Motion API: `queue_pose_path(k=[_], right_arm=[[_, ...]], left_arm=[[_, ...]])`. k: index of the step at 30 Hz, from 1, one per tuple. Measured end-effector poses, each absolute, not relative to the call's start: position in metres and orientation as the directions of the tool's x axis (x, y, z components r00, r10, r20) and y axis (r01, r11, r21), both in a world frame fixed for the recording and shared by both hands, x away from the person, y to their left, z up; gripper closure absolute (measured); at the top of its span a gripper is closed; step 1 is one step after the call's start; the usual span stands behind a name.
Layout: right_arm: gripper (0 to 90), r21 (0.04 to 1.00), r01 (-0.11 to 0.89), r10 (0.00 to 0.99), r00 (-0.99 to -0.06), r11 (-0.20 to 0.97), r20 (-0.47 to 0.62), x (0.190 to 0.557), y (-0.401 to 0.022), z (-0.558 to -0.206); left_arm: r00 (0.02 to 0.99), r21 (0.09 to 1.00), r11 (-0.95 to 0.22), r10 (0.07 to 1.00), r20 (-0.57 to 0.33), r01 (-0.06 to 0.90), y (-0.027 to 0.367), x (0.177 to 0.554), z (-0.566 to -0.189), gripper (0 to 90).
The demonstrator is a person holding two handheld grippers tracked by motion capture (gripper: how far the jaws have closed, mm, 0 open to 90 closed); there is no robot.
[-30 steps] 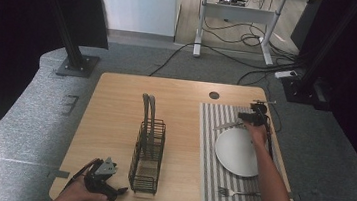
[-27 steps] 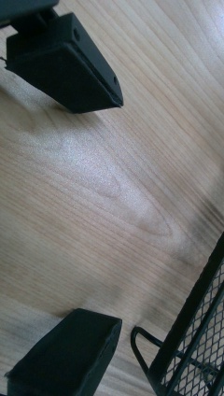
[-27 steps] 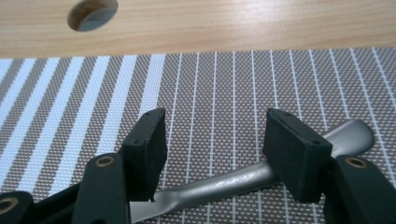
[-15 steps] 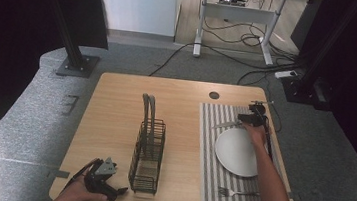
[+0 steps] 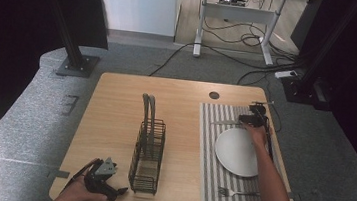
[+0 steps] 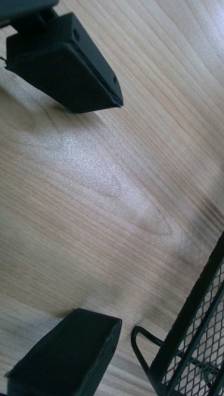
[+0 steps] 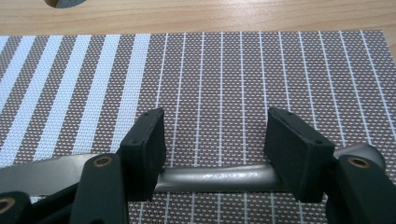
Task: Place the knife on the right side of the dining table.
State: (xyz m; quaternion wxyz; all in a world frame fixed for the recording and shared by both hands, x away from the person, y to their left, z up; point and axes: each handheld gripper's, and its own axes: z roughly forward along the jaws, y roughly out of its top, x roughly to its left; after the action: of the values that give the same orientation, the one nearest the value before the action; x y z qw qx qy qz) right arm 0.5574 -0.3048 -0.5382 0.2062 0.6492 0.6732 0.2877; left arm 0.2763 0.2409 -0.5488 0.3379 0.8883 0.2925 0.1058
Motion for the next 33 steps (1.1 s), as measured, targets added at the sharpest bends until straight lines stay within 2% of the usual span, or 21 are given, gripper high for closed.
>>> queue_pose_path(k=[10,15,18,27,33], right_arm=[[36.3,0.661,0.750,0.991,-0.063,-0.031,0.118,0.557,-0.307,-0.537],[36.0,0.687,0.723,0.984,-0.067,-0.066,0.165,0.553,-0.311,-0.530],[36.5,0.721,0.690,0.982,-0.088,-0.062,0.168,0.546,-0.310,-0.523],[35.8,0.735,0.675,0.959,-0.166,-0.060,0.231,0.520,-0.302,-0.507],[35.4,0.766,0.642,0.934,-0.251,-0.037,0.255,0.492,-0.288,-0.491]], left_arm=[[0.807,0.662,-0.600,0.591,-0.010,0.448,0.241,0.276,-0.549,0.0],[0.807,0.662,-0.600,0.591,-0.010,0.448,0.241,0.276,-0.549,0.0],[0.806,0.662,-0.600,0.591,-0.010,0.448,0.241,0.276,-0.549,0.0],[0.806,0.662,-0.601,0.591,-0.010,0.448,0.241,0.276,-0.549,0.0],[0.806,0.662,-0.601,0.591,-0.010,0.449,0.241,0.276,-0.549,0.0]])
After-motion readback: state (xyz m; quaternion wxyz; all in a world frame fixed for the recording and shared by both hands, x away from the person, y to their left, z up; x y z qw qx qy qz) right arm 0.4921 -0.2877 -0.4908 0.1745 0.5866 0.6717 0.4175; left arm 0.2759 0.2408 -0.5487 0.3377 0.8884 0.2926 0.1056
